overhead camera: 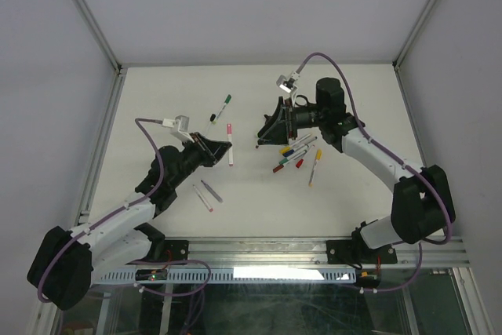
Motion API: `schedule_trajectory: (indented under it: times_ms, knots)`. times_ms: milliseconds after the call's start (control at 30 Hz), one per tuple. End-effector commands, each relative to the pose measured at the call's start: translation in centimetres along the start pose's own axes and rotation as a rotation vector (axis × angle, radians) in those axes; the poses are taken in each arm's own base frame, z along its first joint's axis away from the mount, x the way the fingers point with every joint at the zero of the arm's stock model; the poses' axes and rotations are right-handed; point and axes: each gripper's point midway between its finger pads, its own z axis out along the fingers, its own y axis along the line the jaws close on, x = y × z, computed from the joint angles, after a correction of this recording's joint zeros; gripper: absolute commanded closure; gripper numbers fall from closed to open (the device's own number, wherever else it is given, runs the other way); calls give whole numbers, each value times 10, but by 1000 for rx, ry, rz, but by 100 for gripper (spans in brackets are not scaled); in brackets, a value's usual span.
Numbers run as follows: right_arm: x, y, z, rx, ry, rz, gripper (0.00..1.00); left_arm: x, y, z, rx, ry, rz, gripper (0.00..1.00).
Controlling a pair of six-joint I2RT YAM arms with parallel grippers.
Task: Open the pen caps
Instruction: Pick up the pen from the center of the board, then open the pen cap from the pen.
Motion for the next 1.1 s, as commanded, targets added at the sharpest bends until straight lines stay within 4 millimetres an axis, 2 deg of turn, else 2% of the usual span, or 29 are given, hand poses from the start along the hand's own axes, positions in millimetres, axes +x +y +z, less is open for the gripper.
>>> schedule_trajectory:
  times_ms: [0, 567, 1067]
  knots:
    - [-14, 13, -1, -56, -39, -54, 48, -25, -45, -9, 210, -114, -33, 100]
    - [-1, 5, 7, -82, -53, 21, 47, -21, -58, -17, 304, -155, -100, 100]
    - [22, -1, 38, -55, -43, 20, 45, -26, -75, -24, 367, -234, -174, 100]
